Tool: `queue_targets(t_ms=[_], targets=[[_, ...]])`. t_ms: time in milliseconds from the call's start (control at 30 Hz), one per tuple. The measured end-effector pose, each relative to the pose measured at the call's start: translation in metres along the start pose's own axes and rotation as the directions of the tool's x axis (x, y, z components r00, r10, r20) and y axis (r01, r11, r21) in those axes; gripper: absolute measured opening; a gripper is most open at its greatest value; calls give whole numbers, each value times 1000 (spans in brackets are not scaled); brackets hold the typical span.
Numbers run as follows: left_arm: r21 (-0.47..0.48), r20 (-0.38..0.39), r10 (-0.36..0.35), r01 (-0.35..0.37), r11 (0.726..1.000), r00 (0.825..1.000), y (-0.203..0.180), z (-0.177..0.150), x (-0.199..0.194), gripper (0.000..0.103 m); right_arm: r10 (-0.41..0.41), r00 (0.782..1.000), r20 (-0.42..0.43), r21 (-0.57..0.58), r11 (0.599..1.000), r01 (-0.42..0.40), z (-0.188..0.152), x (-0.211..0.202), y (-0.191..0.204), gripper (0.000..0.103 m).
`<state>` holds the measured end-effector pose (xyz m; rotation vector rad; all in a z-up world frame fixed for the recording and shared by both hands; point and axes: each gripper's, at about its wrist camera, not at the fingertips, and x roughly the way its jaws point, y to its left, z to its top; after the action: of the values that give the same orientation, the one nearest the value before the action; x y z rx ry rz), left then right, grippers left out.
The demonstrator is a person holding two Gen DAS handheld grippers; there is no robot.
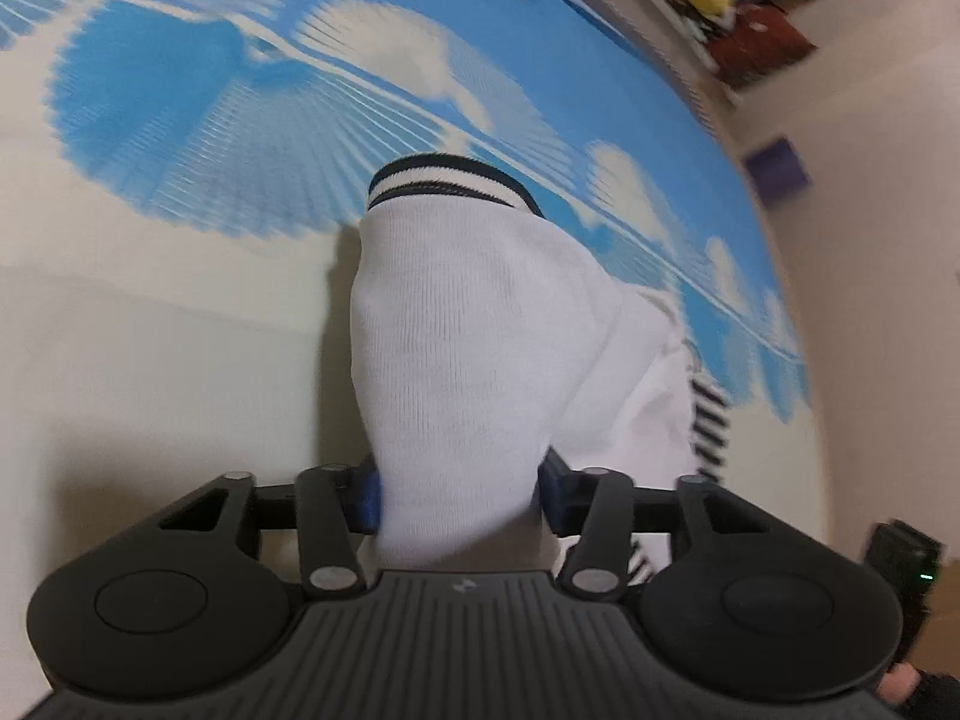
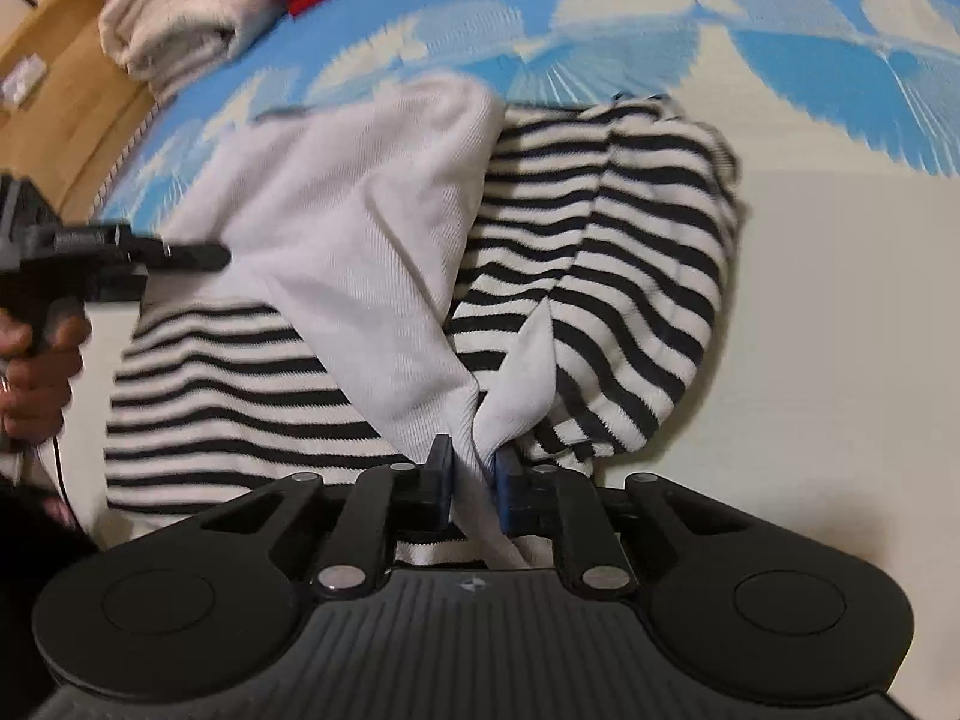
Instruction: Fold small clothes
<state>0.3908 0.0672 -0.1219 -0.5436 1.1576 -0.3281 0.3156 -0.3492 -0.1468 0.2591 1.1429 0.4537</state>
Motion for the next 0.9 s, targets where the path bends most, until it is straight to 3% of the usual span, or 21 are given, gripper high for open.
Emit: queue_targets(t_ms=[67,133,233,300,400,467,500,533,567,600,633,700,800,867,900], targets=[[-12,26,53,-53,999,998,5,2,-10,67,-5,1000,19,13,1000,4,7,6,8,15],[5,67,66,-67,998,996,3,0,-25,72,-18,1000,-2,11,1000,18,11,13,15,24],[111,200,139,-164,980,970,-17,-6,-57,73,-63,997,-46,-48,997,61,6,20,19,26],[156,239,127,-168,973,963,-25,-11,-72,73,-81,994,-68,-52,996,78,2,22,13,26],[292,154,28,-72,954,988,-37,-27,-78,71,-87,994,-67,-34,996,85,1,20,8,27],[448,77,28,-59,892,997,-54,-47,-68,66,-95,993,-66,-27,995,93,-1,18,5,28],[521,29,66,-72,850,997,-59,-56,-58,64,-100,993,-66,-27,995,98,-2,18,5,27],[608,-14,172,-128,783,985,-62,-72,-39,65,-107,992,-66,-29,994,105,-3,17,4,27],[690,4,272,-200,695,962,-64,-87,-24,69,-114,991,-67,-33,993,112,-3,17,3,27],[734,46,294,-232,638,955,-66,-97,-20,70,-123,990,-71,-36,992,120,-5,16,2,29],[741,74,289,-246,624,955,-73,-100,-23,69,-134,988,-76,-32,991,132,-6,15,1,32],[715,102,295,-276,642,950,-80,-100,-32,69,-161,984,-78,-19,987,160,-9,10,-1,33],[676,185,355,-380,631,917,-86,-103,-48,70,-242,970,-14,-57,969,241,-11,-9,10,35],[635,251,348,-425,645,903,-95,-110,-70,78,-306,948,86,-52,949,311,-9,-34,20,41],[608,293,332,-442,659,897,-100,-114,-83,86,-320,939,126,-30,945,326,-9,-45,24,50]])
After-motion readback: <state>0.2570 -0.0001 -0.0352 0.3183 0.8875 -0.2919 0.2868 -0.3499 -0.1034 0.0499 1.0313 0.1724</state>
